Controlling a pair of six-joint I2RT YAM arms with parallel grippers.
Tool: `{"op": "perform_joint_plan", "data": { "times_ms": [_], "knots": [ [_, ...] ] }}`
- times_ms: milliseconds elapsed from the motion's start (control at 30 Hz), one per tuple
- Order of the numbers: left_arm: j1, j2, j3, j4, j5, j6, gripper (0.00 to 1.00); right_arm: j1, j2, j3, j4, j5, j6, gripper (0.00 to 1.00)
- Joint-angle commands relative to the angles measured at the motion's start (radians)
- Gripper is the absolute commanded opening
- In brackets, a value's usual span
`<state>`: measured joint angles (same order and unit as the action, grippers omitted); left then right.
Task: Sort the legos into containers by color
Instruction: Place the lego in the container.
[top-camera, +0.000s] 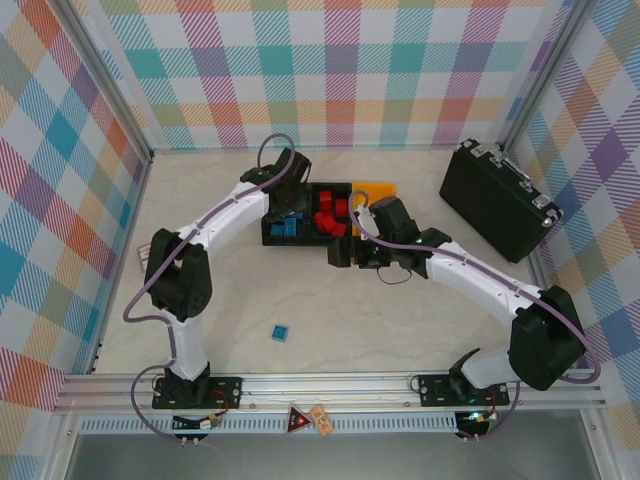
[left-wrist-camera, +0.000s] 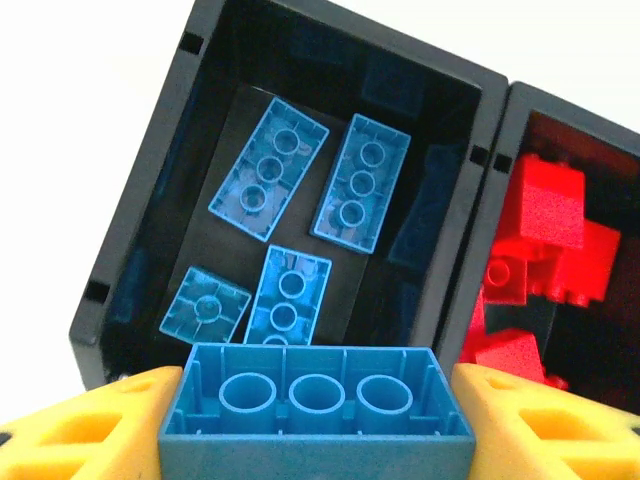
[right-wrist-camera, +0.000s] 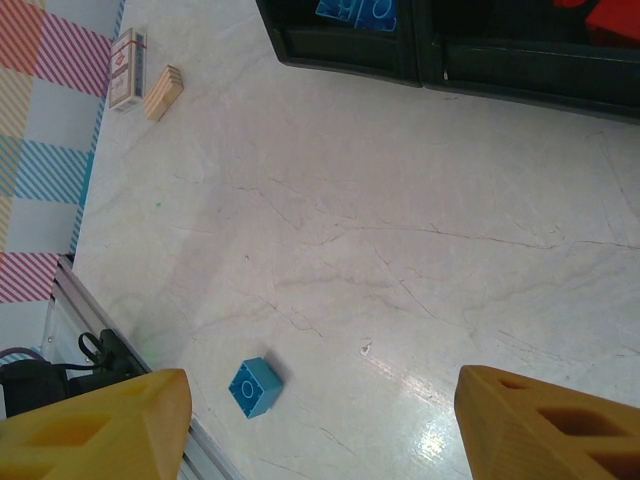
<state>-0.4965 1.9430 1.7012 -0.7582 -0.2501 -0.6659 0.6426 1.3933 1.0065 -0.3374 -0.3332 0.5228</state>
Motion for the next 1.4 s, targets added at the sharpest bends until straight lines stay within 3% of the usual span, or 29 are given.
{"op": "perform_joint_plan", "data": {
  "times_ms": [0, 333, 533, 600, 833, 1367],
  "knots": [
    [0.026, 0.063, 0.087, -0.047, -0.028, 0.021, 0.43, 0.003, -0.008, 0.008, -0.008, 0.022, 0.0, 0.7],
    [0.059, 0.24, 0.291, -0.141, -0.038, 0.075, 0.48, 0.001, 0.036, 0.086, -0.043, 0.053, 0.013, 0.7],
    [0.059, 0.249, 0.334, -0.152, -0.024, 0.079, 0.69, 0.0, 0.033, 0.086, -0.048, 0.055, 0.014, 0.7],
    [0.059, 0.231, 0.328, -0.146, -0.011, 0.079, 0.7, 0.0, 0.032, 0.082, -0.048, 0.055, 0.016, 0.7],
    [0.052, 0.115, 0.232, -0.087, 0.028, 0.089, 0.78, 0.0, 0.019, 0.062, -0.045, 0.054, 0.02, 0.7],
    [-0.015, -0.209, -0.166, -0.003, 0.116, 0.141, 0.68, 0.0, -0.055, -0.015, -0.054, 0.015, -0.02, 0.7]
  ]
}}
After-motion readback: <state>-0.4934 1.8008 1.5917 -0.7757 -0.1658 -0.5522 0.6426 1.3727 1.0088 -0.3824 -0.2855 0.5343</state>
